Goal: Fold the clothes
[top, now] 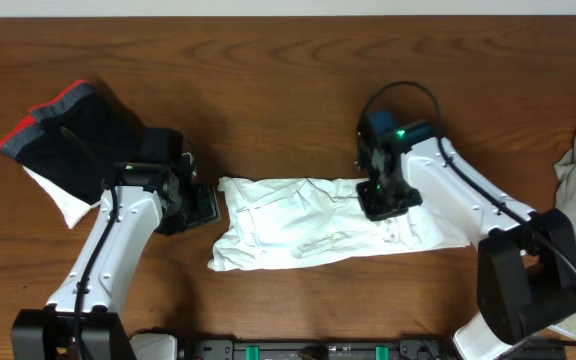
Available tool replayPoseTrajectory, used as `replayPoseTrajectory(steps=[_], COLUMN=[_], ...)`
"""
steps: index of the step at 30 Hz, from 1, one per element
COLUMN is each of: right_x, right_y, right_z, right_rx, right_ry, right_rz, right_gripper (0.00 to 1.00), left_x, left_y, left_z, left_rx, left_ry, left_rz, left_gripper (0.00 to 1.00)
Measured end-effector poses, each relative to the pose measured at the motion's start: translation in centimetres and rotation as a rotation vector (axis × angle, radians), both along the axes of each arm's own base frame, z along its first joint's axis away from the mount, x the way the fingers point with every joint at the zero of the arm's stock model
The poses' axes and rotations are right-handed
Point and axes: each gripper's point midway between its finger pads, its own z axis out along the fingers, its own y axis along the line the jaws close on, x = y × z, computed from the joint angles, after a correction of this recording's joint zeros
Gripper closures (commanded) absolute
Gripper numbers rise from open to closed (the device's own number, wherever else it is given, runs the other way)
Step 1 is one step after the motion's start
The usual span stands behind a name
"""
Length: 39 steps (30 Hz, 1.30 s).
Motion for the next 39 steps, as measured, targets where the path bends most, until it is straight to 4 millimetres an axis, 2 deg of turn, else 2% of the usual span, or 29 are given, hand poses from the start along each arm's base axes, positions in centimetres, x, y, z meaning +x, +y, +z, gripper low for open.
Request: replayPoseTrajectory(steps=[4, 12, 17, 19, 24, 26, 29, 32, 35, 39], right_x=[1.0, 1.4, 1.9, 2.6, 5.8, 6.2, 5.0, 3.9, 2.8, 0.6], right_y=[0.9, 1.4, 1.9, 1.9, 1.5, 1.0, -0.6, -2.1, -3.1, -3.0], right_z=[-0.1, -0.2, 0.0, 0.6, 4.0, 5.2, 6.1, 6.0, 5.0, 2.8], right_rx=[0.013, 0.015, 0.002, -0.009, -0.068, -0.085, -0.131, -0.174, -0.204, -0.191], right_ry=[-0.053, -0.081, -0.119, -0.141, -0.260, -0.287, -0.257, -0.211, -0.167, -0.087], right_rz=[0.022, 0.072, 0.118, 0.119, 0.061, 0.033, -0.012, -0.058, -0.085, -0.073], right_gripper=[0.83, 0.80, 0.82, 0.82, 0.80, 0.81, 0.82, 0.85, 0.85, 0.85], left_x=[0.0, 0.1, 0.3, 0.3, 0.4, 0.4, 0.4, 0.4, 0.4, 0.4], left_y=[0.0, 0.0, 0.0, 0.0, 0.0, 0.0, 0.0, 0.0, 0.0, 0.0], left_z=[0.0, 0.0, 0.0, 0.0, 0.1, 0.1, 0.1, 0.1, 0.1, 0.1], left_rx=[0.000, 0.000, -0.001, -0.001, -0.001, -0.001, -0.001, -0.001, -0.001, -0.001], left_ry=[-0.002, -0.006, -0.013, -0.014, -0.017, -0.017, -0.017, -0.017, -0.018, -0.017], left_rz=[0.000, 0.000, 0.000, 0.000, 0.000, 0.000, 0.000, 0.000, 0.000, 0.000], left_gripper=[0.41, 0.41, 0.41, 0.41, 0.41, 0.41, 0.40, 0.40, 0.40, 0.40])
